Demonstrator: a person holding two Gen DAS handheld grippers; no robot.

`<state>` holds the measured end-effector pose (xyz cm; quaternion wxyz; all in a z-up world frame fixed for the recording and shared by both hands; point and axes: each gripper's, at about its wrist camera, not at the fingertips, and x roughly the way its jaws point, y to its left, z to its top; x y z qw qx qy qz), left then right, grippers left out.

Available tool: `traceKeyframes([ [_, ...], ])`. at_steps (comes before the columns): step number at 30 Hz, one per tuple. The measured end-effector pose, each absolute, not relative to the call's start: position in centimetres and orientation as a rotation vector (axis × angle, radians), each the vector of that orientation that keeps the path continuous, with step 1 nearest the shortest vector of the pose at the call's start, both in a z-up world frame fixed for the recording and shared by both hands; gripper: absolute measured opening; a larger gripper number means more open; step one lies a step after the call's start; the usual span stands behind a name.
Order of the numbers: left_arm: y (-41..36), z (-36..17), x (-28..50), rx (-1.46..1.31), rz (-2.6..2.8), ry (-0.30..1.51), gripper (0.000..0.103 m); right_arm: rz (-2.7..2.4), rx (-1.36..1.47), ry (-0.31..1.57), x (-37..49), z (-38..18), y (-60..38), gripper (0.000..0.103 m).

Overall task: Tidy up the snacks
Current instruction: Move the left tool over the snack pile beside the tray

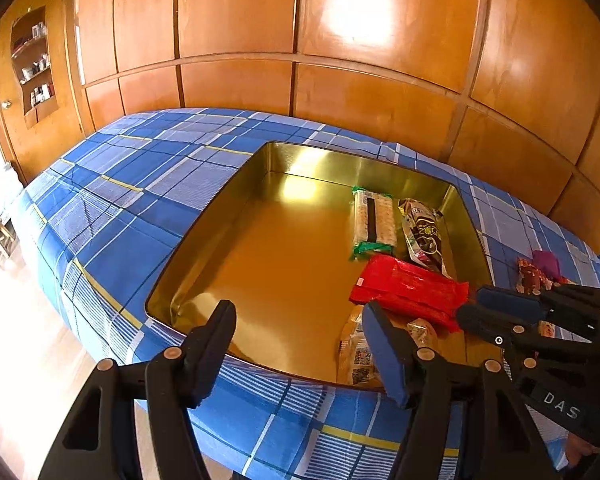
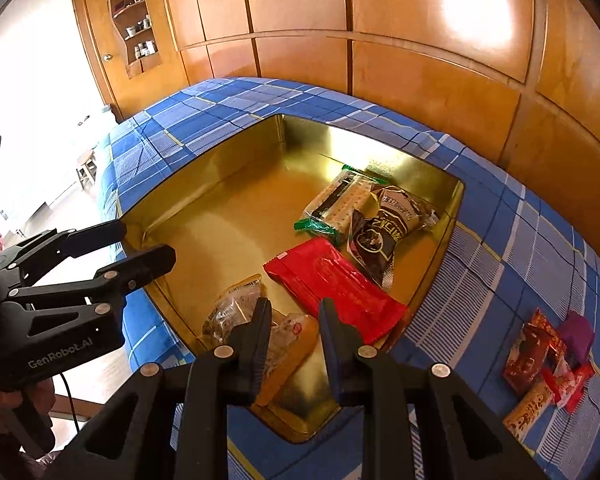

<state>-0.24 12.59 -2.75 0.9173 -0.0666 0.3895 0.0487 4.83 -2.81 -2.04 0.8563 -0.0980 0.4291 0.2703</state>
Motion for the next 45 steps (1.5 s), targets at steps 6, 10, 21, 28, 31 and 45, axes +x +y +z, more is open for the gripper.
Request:
traceKeyframes([
  [6, 11.5, -2.4, -0.4, -0.109, 0.082, 0.789, 0.066, 0.549, -0.203, 0.875, 4.1, -1.3, -3.9, 0.028],
  [10, 10.7, -2.3, -0.4, -0.092, 0.065, 0.791, 0.066, 0.530, -0.190, 0.858, 4.0, -0.7, -5.1, 0.028],
  [21, 8.9, -2.2, -0.5, -0.047, 0.033, 0.799, 0.066, 0.406, -0.201, 0.830, 4.0, 0.2, -11.3, 0.031],
  [28, 7.6, -2.0, -0.5, -0.019, 0.012, 0.798, 0.066, 0.299, -0.210, 0.845, 4.4, 0.0, -16.4, 0.031],
  [31, 7.1, -2.2, -0.5, -0.007, 0.001, 0.806, 0.066, 0.250, -0.201, 0.849, 4.5, 0.0, -18.9, 0.031],
  [45, 4.0, -1.8, -0.1, 0.066, -0.061, 0.807, 0.066, 0.024, -0.195, 0.890, 5.7, -0.4, -30.9, 0.031],
])
